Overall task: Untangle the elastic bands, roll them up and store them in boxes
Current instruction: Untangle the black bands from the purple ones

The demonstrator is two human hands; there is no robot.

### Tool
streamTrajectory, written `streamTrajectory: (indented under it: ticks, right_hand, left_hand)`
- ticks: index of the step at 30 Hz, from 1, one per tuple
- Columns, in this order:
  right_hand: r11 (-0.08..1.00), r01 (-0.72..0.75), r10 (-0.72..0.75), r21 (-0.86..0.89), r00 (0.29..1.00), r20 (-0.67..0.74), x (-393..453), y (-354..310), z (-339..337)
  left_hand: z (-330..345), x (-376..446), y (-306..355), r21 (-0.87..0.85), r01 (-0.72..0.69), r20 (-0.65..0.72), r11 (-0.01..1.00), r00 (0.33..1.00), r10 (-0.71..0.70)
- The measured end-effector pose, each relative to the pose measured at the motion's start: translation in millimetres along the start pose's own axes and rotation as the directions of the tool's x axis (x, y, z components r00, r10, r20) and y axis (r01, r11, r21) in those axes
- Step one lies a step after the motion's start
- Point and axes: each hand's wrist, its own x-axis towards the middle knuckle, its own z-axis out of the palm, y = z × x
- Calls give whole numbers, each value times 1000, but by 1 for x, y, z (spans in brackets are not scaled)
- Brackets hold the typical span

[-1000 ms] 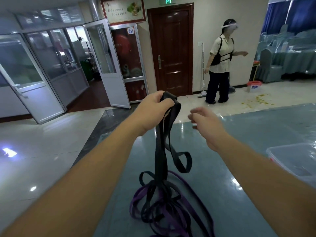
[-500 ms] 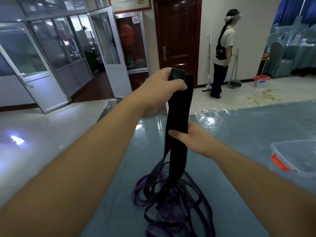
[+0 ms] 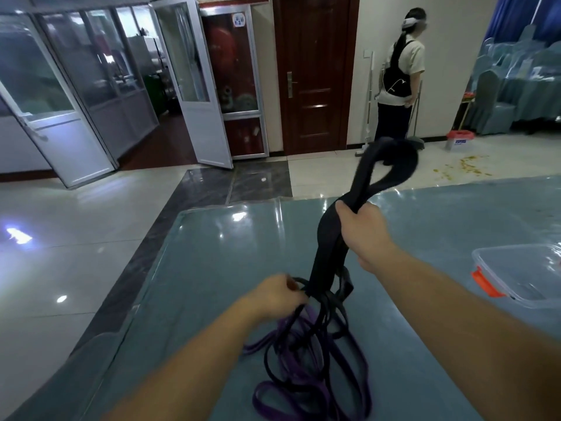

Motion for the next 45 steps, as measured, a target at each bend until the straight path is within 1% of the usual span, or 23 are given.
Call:
streamTrajectory:
  ticks: [3, 5, 6, 7, 8, 9, 11, 14, 16, 19, 20, 22, 24, 26, 28, 30, 31, 33, 34, 38, 40, 42, 45]
  right_hand:
    - [995, -50, 55, 83, 997, -56, 0, -1, 4]
    - [988, -98, 109, 117, 989, -95, -1, 2, 7]
    - [986, -118, 131, 121, 985, -111, -2, 5, 8]
    - [984, -131, 146, 124, 982, -123, -4, 6, 9]
    - [981, -145, 162, 132, 979, -127, -6, 8, 10]
    - [975, -158, 178, 158, 976, -124, -8, 11, 11]
    - [953, -185, 216, 239, 970, -111, -10, 18, 15]
    - [939, -186, 233, 290, 963, -138, -10, 26, 11]
    - [946, -166, 223, 279, 957, -187, -7, 30, 2]
    - [961, -160, 216, 227, 944, -250, 1, 39, -14]
    - [965, -166, 216, 201, 941, -261, 3, 43, -18]
    - [971, -176, 217, 164, 935, -281, 6, 54, -24]
    - [972, -190, 222, 135, 933, -284, 6, 65, -25]
    - [971, -204, 231, 122, 931, -283, 4, 77, -24]
    - [971, -223, 240, 91, 926, -291, 2, 87, -23]
    - [967, -245, 255, 69, 920, -297, 2, 93, -23]
    - [966, -249, 257, 63, 920, -296, 2, 94, -24]
    - [968, -244, 249, 56, 918, -308, 4, 97, -28]
    - [969, -241, 243, 45, 917, -317, 4, 97, -31]
    - [967, -249, 219, -44, 911, -348, 5, 103, -40]
    - [966, -241, 198, -91, 920, -338, 4, 106, -41]
    - [969, -217, 172, -120, 936, -308, 2, 109, -39]
    - [981, -158, 130, -116, 967, -220, -8, 110, -31]
  left_hand:
    - [45, 10, -9, -77, 71, 106, 995, 992, -62]
    - [68, 17, -6, -240, 105, 117, 965, 990, -78]
    - [77, 20, -3, -362, 121, 106, 924, 991, -88]
    - [86, 22, 2, -498, 125, 80, 858, 992, -98]
    - [93, 25, 5, -599, 119, 34, 792, 992, -124]
    - [98, 28, 7, -660, 111, -21, 743, 986, -167]
    - [105, 36, 4, -714, 131, -58, 687, 968, -245]
    - [105, 35, -2, -738, 195, 40, 646, 968, -247]
    - [100, 31, -6, -716, 218, 65, 664, 967, -248]
    - [87, 26, -11, -669, 190, 12, 719, 970, -245]
    - [82, 25, -12, -624, 158, -34, 766, 973, -229]
    - [70, 22, -13, -466, 121, -108, 877, 975, -192]
    - [55, 13, -9, -297, 92, -131, 950, 982, -137]
    - [38, 0, -1, -86, 50, -72, 995, 996, -56]
    - [22, -11, 9, 123, 17, 20, 992, 1000, -20]
    - [7, -17, 16, 263, -11, 65, 965, 998, -6]
    - [0, -21, 19, 298, -30, 98, 954, 995, 1]
    - [-13, -28, 24, 293, -93, 158, 951, 986, 48]
    - [-21, -34, 29, 290, -137, 167, 947, 982, 91]
    - [-44, -49, 41, 303, -279, 105, 911, 960, 259]
    - [-51, -53, 45, 248, -336, 91, 909, 942, 323]
    - [-54, -54, 48, 200, -392, 45, 898, 919, 391]
    - [-50, -50, 49, 198, -416, -33, 887, 902, 431]
